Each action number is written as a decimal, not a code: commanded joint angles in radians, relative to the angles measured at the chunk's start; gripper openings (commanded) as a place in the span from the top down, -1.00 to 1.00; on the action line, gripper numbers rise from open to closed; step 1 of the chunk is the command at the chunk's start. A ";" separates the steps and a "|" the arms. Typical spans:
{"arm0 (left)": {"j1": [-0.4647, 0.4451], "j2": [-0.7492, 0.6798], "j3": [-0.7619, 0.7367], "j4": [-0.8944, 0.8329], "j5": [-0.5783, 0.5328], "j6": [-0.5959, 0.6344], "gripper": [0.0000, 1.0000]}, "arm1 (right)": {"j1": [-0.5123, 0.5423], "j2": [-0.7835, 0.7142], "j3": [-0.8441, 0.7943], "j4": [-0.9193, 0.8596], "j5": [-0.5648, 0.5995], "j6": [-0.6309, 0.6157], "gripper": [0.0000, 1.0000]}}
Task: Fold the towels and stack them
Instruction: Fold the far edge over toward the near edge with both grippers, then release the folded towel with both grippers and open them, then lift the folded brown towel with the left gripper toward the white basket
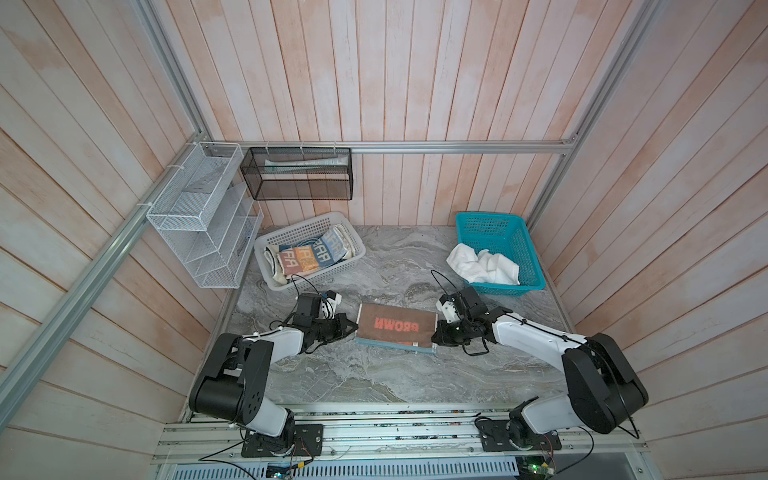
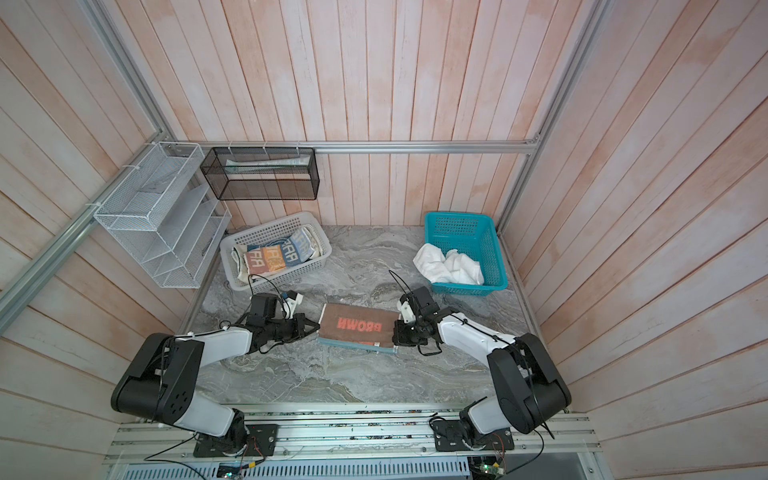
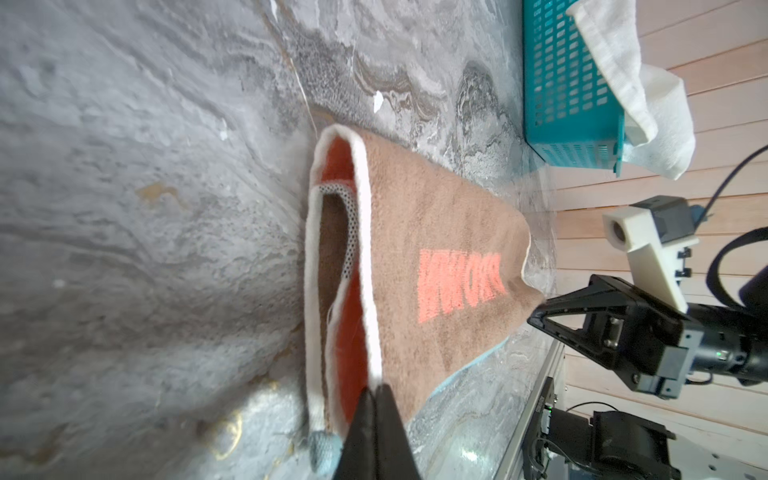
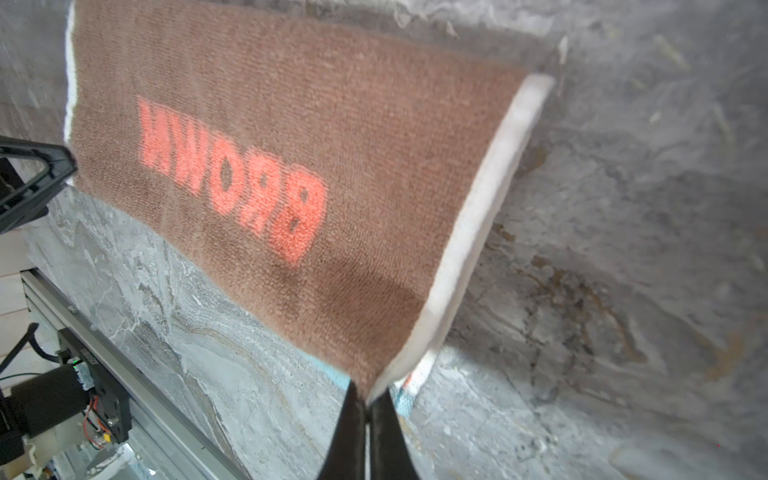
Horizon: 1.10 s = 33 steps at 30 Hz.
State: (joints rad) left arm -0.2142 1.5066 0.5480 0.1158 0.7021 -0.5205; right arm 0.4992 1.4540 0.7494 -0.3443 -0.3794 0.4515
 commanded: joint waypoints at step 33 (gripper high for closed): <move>0.003 0.154 0.217 -0.313 -0.001 0.056 -0.19 | 0.124 0.120 0.197 -0.033 0.079 -0.043 0.19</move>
State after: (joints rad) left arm -0.2096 1.6241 0.7605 -0.1902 0.6376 -0.4564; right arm 0.6090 1.5311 0.9260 -0.4294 -0.2905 0.4335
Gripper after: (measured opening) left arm 0.597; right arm 0.405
